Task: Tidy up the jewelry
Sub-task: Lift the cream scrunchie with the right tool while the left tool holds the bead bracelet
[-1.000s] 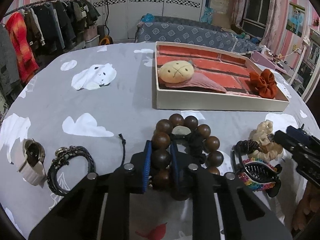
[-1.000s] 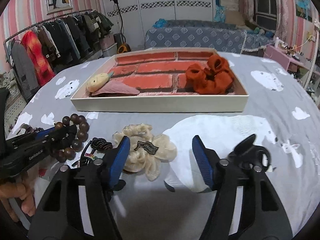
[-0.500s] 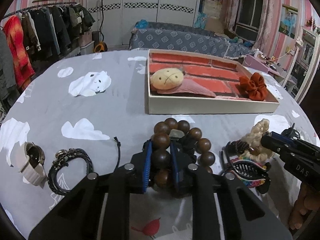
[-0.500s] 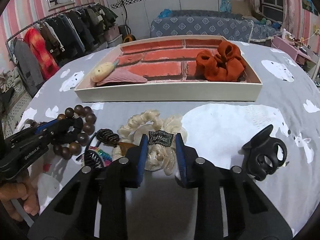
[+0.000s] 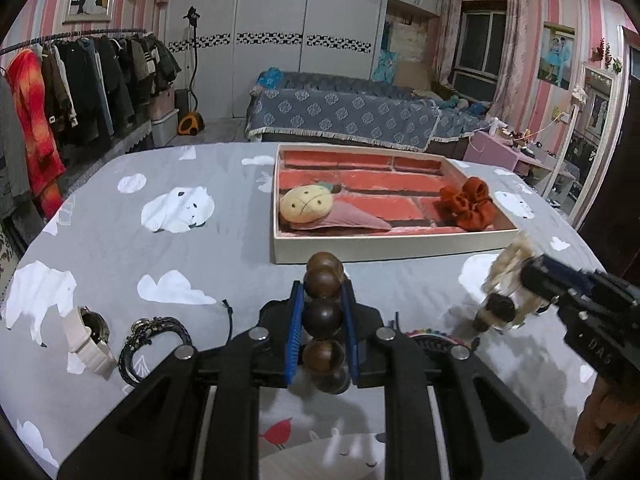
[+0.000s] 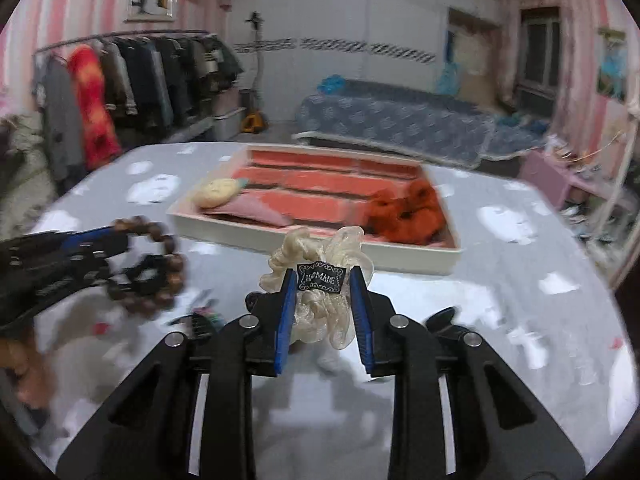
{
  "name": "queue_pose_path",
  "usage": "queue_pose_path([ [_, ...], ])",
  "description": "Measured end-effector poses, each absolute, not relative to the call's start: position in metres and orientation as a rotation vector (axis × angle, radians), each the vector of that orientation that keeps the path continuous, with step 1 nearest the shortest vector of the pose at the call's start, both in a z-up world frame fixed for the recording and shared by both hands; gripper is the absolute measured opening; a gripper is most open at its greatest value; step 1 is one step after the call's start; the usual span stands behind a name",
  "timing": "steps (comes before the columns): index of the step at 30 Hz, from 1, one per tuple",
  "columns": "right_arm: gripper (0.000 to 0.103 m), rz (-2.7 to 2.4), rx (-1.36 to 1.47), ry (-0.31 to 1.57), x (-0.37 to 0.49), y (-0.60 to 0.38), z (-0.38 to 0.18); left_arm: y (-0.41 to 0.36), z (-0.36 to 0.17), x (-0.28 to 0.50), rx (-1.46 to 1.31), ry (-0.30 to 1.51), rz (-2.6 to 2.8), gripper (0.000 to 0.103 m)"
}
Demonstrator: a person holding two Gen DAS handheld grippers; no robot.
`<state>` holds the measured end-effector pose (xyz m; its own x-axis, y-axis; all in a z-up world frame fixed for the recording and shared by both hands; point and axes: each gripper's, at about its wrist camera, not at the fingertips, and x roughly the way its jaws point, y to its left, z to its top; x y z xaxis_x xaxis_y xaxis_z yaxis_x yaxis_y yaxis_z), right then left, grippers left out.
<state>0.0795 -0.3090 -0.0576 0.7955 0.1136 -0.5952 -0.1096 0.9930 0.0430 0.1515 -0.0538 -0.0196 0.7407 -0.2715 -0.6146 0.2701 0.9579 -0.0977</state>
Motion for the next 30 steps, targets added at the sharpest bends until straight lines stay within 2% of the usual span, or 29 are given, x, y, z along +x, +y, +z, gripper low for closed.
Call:
queue_pose_path([
  [6, 0.027, 0.164, 0.075, 0.593, 0.069, -0.318, -0.044, -0.053, -0.004, 0.138, 0.001, 0.64, -0.303, 0.019],
  [11, 0.027, 0.297, 0.314, 0.617, 0.071, -0.339, -0.038, -0.055, 0.011, 0.127, -0.001, 0.602, -0.319, 0.019],
  [15, 0.027, 0.286, 0.308, 0.645, 0.07, -0.338, -0.042, -0.058, 0.015, 0.12, 0.007, 0.591, -0.322, 0.019],
  [21, 0.027, 0.241, 0.093, 0.644, 0.061, -0.308, -0.045, -0.06, 0.015, 0.115, 0.012, 0.595, -0.323, 0.019],
  [30, 0.027, 0.225, 0.11, 0.718, 0.07, -0.308, -0.071, -0.063, -0.009, 0.122, 0.014, 0.645, -0.323, 0.019],
])
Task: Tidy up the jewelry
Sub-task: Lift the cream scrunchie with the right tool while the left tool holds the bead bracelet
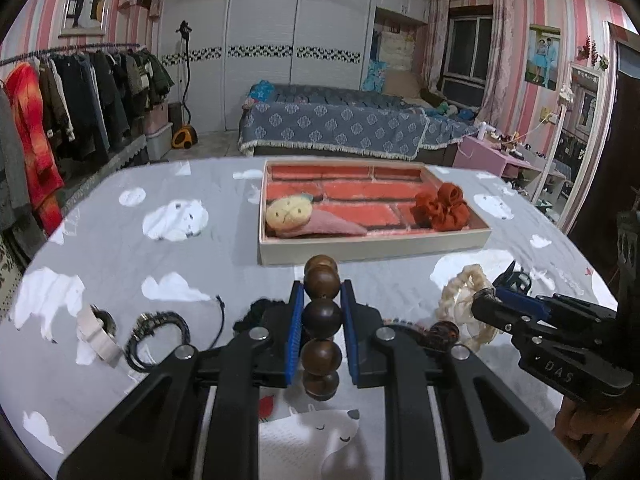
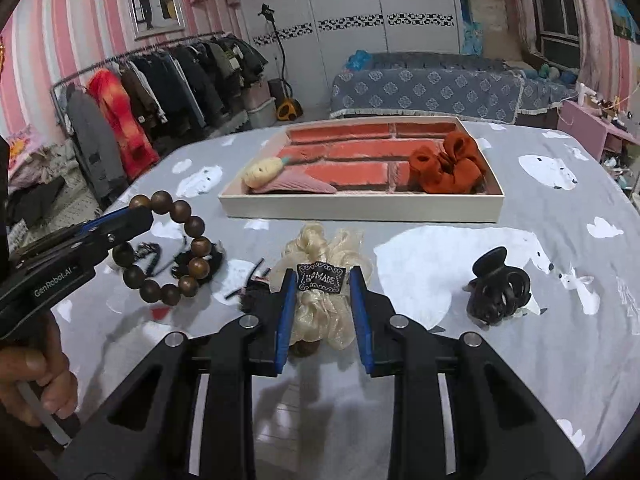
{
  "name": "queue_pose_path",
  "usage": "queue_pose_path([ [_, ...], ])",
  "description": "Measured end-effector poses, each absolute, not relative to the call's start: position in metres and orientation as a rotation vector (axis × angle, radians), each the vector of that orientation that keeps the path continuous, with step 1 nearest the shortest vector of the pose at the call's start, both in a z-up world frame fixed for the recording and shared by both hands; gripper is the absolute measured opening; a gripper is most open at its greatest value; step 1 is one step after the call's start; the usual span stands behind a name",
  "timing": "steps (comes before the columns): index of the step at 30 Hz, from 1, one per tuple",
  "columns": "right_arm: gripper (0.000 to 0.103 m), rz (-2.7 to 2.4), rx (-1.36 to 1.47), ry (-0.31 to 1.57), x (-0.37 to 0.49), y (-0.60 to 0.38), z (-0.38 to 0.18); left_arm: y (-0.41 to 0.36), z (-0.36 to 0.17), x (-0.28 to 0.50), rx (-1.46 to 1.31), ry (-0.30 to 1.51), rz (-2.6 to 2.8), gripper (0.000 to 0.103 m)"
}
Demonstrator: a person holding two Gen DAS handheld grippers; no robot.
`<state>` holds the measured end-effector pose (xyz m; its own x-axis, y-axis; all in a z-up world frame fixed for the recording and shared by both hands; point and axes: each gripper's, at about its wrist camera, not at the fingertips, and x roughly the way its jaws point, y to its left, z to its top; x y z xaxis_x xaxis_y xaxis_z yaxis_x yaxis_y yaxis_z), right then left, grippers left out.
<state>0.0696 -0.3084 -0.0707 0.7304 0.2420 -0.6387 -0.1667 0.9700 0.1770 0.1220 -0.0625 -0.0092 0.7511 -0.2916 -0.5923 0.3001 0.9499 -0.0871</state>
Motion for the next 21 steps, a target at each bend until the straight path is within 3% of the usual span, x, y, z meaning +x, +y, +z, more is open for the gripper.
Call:
queue_pose_path([
  [15, 0.027, 0.345, 0.054, 0.779, 0.084, -0.253, -0.087, -0.016, -0.021, 0.126, -0.059, 0.658, -0.307, 0.019],
  [21, 0.027, 0.462, 0.129, 0.658, 0.072, -0.242, -0.049, -0.001, -0.011, 0.119, -0.067, 0.635, -0.303, 0.019],
])
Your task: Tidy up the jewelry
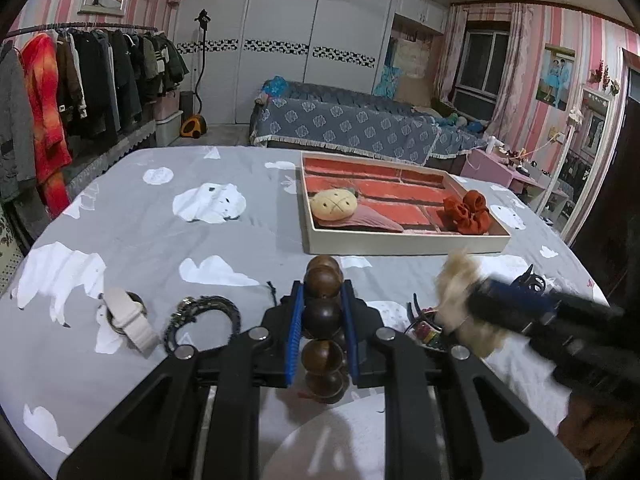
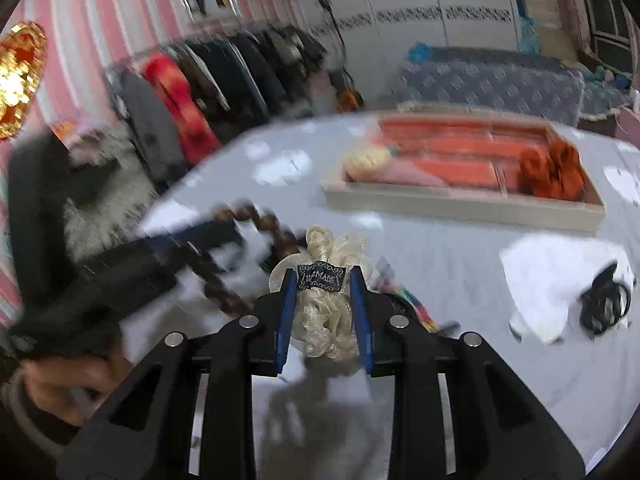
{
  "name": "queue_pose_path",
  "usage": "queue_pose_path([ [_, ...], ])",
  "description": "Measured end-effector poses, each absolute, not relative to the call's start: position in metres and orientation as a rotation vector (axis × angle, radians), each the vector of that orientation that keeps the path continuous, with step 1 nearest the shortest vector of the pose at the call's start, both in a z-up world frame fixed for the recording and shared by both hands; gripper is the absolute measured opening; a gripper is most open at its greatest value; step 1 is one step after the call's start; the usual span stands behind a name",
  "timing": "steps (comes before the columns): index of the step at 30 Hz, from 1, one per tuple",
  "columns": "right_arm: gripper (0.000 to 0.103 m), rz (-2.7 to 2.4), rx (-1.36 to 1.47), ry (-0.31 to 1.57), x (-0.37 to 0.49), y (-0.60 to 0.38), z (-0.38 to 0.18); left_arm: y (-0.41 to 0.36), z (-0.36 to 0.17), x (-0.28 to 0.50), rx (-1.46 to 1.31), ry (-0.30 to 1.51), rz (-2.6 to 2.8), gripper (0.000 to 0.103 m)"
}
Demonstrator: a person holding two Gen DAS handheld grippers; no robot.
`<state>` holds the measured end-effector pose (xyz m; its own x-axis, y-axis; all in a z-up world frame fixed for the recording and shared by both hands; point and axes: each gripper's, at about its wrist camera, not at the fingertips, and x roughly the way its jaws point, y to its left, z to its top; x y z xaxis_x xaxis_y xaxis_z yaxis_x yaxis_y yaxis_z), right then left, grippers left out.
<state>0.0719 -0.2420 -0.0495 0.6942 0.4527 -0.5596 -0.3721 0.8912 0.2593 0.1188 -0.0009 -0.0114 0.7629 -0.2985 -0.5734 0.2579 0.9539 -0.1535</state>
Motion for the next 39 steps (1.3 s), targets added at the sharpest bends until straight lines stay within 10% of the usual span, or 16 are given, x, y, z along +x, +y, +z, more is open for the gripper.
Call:
queue_pose_path([
  [15, 0.033, 0.079, 0.071, 0.771, 0.071, -0.298, -0.075, -0.016, 0.003, 0.101, -0.032, 0.61, -0.307, 0.019],
  [23, 0.018, 0.07, 0.101, 0.751, 0.06, -0.324, -0.079, -0.037, 0.002, 0.103, -0.009, 0.62, -0.32, 0.019],
  [27, 0.044, 0.117, 0.134, 0.732, 0.057, -0.327, -0.074, -0.04, 0.0, 0.103, 0.001, 0.625, -0.317, 0.019],
  [39, 0.036, 0.212, 0.109, 0.766, 0.062, -0.302, -0.086, -0.035, -0.01, 0.108, -0.006, 0.651, -0.307, 0.019],
])
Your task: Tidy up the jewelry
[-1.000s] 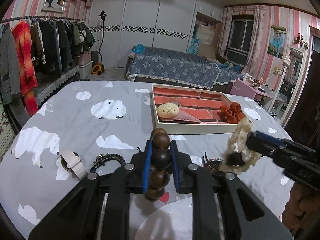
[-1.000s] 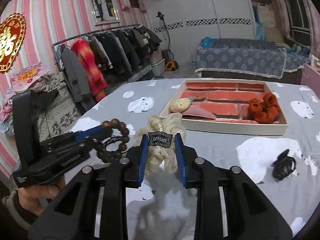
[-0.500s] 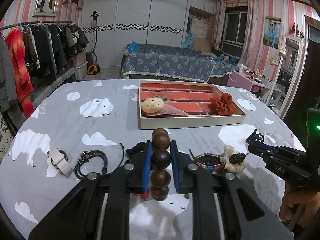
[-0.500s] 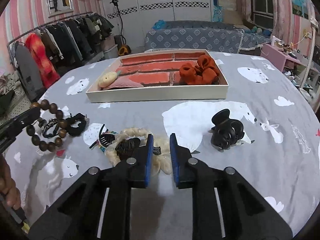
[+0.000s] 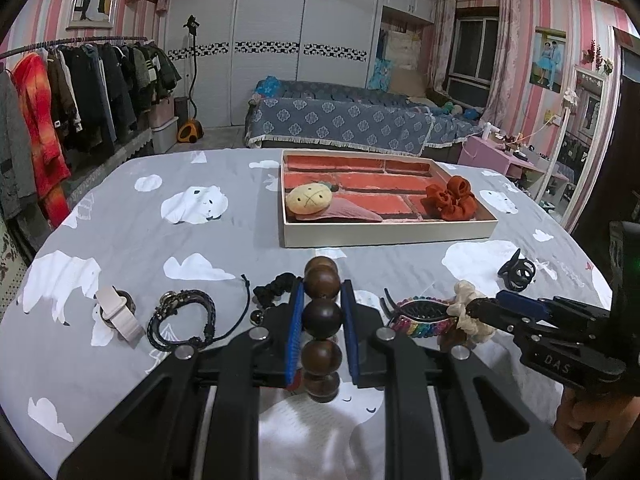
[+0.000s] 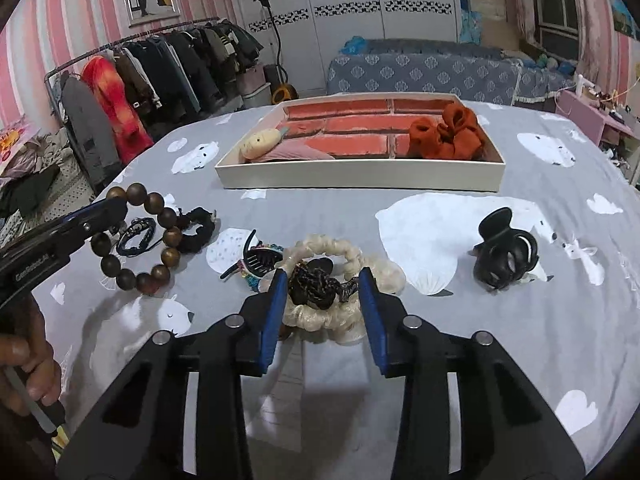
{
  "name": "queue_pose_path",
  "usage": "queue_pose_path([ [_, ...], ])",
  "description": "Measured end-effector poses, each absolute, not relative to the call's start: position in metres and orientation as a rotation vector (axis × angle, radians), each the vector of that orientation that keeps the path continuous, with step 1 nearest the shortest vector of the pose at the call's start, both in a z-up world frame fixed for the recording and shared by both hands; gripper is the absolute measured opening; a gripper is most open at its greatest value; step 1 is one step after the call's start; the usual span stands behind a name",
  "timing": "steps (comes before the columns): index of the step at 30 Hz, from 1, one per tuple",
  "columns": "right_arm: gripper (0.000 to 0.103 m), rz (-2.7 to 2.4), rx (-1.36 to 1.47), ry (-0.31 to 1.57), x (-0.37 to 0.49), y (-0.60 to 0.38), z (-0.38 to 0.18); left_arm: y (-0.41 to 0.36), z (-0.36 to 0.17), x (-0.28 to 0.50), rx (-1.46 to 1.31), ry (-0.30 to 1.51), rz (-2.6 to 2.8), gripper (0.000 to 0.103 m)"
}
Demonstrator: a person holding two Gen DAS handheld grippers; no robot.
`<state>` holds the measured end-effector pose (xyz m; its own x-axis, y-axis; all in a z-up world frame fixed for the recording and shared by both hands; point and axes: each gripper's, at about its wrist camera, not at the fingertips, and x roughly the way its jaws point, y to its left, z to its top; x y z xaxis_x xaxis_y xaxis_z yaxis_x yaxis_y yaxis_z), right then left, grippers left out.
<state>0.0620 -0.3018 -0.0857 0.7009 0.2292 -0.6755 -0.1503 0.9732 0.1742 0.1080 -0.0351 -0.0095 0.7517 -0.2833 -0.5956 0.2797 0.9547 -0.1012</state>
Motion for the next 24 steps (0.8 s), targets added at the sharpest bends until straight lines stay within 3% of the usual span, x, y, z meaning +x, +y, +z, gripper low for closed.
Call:
queue_pose_path([
  [3, 0.026, 0.241, 0.123, 0.786, 0.068, -0.3, -0.09, -0.035, -0.011, 0.11, -0.008, 0.655, -0.31, 0.019],
  [4, 0.017, 0.245, 0.118, 0.785, 0.069, -0.299, -0.09, -0.035, -0.011, 0.11, -0.009, 0.655, -0.312, 0.019],
  [7, 0.013, 0.238, 0.097, 0.748, 0.064, -0.297, -0.082, -0.035, -0.012, 0.111, -0.01, 0.655, -0.311, 0.019],
  [24, 0.012, 0.183, 0.099, 0.565, 0.039, -0.312, -0.026, -0.035, 0.006, 0.103, -0.012, 0.613, -0.316, 0.019],
])
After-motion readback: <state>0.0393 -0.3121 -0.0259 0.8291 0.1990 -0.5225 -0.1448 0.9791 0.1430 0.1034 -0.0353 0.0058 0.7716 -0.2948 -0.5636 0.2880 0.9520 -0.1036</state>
